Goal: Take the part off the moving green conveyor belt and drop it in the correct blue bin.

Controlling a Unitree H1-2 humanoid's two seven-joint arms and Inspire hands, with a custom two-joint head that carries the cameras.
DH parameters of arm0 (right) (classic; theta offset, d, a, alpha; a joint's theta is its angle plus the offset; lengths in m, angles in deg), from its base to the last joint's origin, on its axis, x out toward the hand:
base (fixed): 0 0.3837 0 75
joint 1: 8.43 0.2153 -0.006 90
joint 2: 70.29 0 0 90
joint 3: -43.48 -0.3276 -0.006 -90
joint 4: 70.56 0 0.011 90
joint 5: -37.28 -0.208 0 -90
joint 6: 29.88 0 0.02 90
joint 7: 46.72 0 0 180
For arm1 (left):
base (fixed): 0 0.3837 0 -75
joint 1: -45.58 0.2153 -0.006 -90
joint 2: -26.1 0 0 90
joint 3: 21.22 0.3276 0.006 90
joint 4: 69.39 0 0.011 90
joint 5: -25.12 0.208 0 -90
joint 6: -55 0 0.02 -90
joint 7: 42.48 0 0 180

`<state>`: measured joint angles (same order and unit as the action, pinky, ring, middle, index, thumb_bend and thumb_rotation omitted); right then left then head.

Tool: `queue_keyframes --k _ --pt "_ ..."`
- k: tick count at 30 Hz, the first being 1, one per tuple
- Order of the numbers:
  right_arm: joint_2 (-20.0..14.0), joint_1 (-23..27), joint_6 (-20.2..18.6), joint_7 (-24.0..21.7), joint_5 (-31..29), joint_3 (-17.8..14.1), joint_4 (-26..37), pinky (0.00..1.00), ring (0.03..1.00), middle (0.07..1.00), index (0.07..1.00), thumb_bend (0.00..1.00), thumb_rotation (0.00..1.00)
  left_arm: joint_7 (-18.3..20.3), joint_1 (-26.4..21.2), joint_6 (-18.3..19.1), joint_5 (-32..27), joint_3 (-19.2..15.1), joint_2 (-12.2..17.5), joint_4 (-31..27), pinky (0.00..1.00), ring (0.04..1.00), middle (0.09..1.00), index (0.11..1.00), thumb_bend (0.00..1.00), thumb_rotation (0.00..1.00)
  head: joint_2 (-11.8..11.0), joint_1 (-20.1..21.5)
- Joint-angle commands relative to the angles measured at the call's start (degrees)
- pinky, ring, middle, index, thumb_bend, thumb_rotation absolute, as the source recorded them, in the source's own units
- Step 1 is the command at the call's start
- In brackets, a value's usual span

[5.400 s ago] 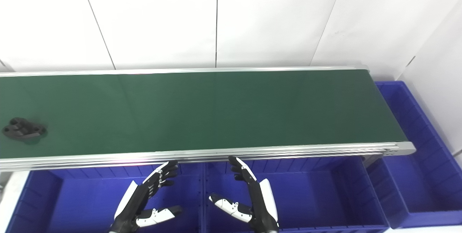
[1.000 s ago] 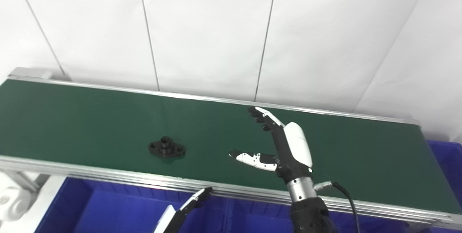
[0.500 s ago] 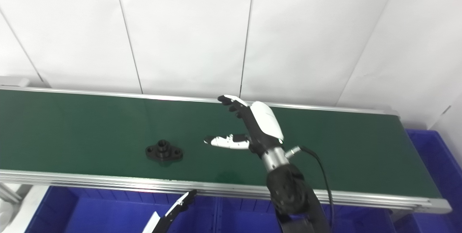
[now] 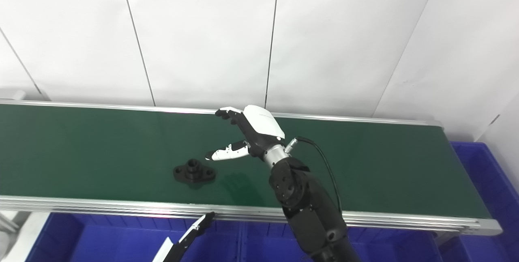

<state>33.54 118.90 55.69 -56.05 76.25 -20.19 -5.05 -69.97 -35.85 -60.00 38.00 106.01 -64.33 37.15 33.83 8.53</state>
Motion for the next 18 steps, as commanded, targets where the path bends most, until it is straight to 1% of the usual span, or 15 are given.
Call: queue_keyframes --k 1,3,6,8,9,12,14,15,18 --pt "1.26 3.74 -1.00 0.02 0.78 0.81 -0.14 0.70 0.765 0.807 0.808 0.84 0.39 0.53 0.21 -1.91 0.69 -0.62 -0.35 -2.34 0.87 0.901 0.923 0.933 0.62 0.64 0.13 -0.38" --pt "1.44 4.12 -0.90 -0.21 1.09 1.42 -1.11 0.71 0.771 0.810 0.811 0.84 0.39 0.84 0.41 -1.91 0.72 -0.86 -0.54 -2.57 0.87 0.902 0.924 0.933 0.61 0.63 0.18 -0.52" --pt "1.79 4.19 -2.21 -1.28 1.68 2.21 -1.93 0.72 0.791 0.829 0.822 0.83 0.38 0.11 0.04 -1.92 1.07 -0.42 -0.64 -2.18 0.88 0.899 0.920 0.931 0.60 0.62 0.51 -0.82" --pt "1.85 4.24 -2.51 -1.23 2.27 2.74 -2.77 0.71 0.780 0.821 0.818 0.84 0.36 0.12 0.07 -1.93 0.88 -0.38 -0.83 -2.14 0.85 0.886 0.916 0.929 0.60 0.61 0.65 -0.98" --pt "1.81 4.26 -2.60 -1.19 2.53 2.98 -3.07 0.71 0.777 0.819 0.816 0.84 0.35 0.24 0.14 -1.93 0.66 -0.39 -0.93 -2.17 0.86 0.891 0.918 0.929 0.61 0.62 0.73 -1.04" --pt "1.34 4.53 -2.32 -1.29 3.05 3.68 -4.45 0.71 0.774 0.816 0.811 0.83 0.34 0.04 0.29 -1.93 1.10 -0.40 -1.05 -2.25 0.86 0.895 0.920 0.928 0.63 0.63 1.09 -1.39" --pt "0.97 4.74 -1.82 -1.60 2.94 3.93 -5.31 0.71 0.774 0.814 0.805 0.82 0.33 -0.17 0.39 -1.92 1.60 -0.43 -1.08 -2.39 0.85 0.891 0.917 0.925 0.62 0.62 1.22 -1.59" --pt "0.84 4.84 -1.61 -1.76 2.79 4.03 -5.75 0.69 0.770 0.811 0.790 0.81 0.33 -0.28 0.40 -1.92 1.79 -0.39 -1.03 -2.45 0.85 0.889 0.915 0.923 0.62 0.61 1.22 -1.59" --pt "0.21 4.79 -1.77 -2.13 3.56 4.98 -6.28 0.67 0.758 0.807 0.791 0.82 0.34 -0.12 0.53 -1.92 1.71 -0.38 -0.88 -2.73 0.84 0.882 0.907 0.918 0.62 0.60 1.57 -2.07"
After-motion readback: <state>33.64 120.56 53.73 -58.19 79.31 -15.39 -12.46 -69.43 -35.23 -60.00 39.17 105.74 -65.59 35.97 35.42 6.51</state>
